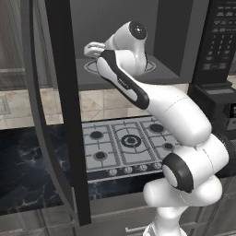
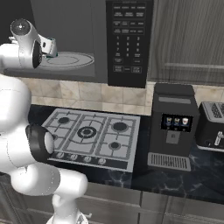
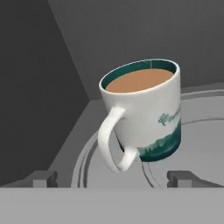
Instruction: Pick the cup of tea, navigate to the dining table, and place it on the saucer.
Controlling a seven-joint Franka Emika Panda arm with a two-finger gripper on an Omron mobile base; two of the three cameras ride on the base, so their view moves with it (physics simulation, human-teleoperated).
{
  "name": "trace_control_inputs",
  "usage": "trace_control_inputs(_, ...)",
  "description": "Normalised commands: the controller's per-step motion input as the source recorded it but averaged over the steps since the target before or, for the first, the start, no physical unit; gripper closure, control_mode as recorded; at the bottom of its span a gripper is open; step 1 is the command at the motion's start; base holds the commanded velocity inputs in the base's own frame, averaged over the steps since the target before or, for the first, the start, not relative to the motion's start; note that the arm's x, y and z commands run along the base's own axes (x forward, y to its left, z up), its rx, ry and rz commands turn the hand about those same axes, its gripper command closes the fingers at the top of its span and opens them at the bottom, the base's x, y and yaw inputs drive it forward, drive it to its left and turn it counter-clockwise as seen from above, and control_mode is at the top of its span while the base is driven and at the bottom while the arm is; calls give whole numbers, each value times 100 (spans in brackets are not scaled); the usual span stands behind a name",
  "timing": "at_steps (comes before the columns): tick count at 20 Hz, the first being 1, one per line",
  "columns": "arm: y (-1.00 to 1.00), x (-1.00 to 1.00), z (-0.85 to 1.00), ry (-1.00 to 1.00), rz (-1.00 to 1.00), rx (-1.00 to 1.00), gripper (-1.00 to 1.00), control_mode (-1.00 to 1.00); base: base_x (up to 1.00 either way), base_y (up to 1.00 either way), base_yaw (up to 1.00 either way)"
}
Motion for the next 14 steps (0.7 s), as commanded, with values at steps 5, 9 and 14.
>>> trace_control_inputs(5, 0, 24, 0, 0, -2, -5, -100, -100, 0, 0, 0)
trace_control_inputs(9, 0, 19, 0, 0, -5, -3, -100, -100, 0, 0, 0)
trace_control_inputs(14, 0, 14, 0, 0, -6, -1, -100, -100, 0, 0, 0)
